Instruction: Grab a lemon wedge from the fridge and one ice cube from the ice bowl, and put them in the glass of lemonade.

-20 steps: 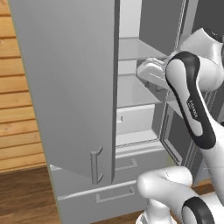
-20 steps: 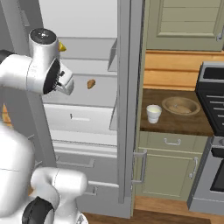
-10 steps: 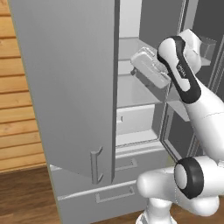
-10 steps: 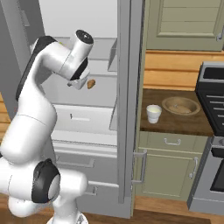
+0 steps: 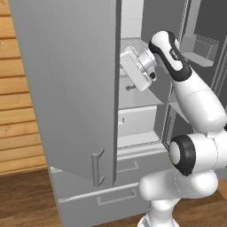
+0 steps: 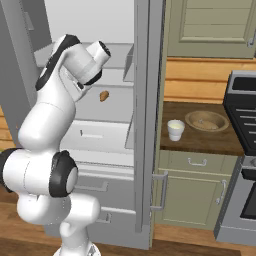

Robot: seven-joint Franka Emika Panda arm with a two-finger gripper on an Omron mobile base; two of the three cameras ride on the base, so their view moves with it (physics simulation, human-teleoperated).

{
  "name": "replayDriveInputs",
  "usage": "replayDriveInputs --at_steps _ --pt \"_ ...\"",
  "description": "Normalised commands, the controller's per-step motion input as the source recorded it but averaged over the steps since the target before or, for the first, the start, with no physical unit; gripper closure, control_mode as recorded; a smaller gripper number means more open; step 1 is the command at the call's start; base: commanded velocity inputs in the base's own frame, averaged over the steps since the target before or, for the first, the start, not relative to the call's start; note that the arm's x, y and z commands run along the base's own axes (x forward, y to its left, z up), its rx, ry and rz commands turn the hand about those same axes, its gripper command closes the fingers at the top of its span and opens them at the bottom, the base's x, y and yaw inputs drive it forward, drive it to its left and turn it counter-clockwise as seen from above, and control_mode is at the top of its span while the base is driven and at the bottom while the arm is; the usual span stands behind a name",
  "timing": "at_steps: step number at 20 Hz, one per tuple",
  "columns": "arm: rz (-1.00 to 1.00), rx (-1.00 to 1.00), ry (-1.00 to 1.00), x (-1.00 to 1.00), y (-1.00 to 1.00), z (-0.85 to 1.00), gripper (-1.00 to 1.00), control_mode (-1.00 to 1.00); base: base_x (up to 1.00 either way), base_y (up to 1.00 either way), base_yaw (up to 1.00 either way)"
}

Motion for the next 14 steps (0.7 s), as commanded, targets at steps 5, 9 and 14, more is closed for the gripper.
replayDriveInputs --at_steps 5,9,14 --pt "0.24 0.09 0.14 0.1 0.24 0.0 -1.0 -1.0 0.0 0.0 0.0" --pt "0.0 0.01 0.01 0.52 0.01 0.0 -1.0 -1.0 0.0 0.0 0.0" --pt "0.0 0.0 0.11 0.82 0.22 0.0 -1.0 -1.0 0.0 0.0 0.0"
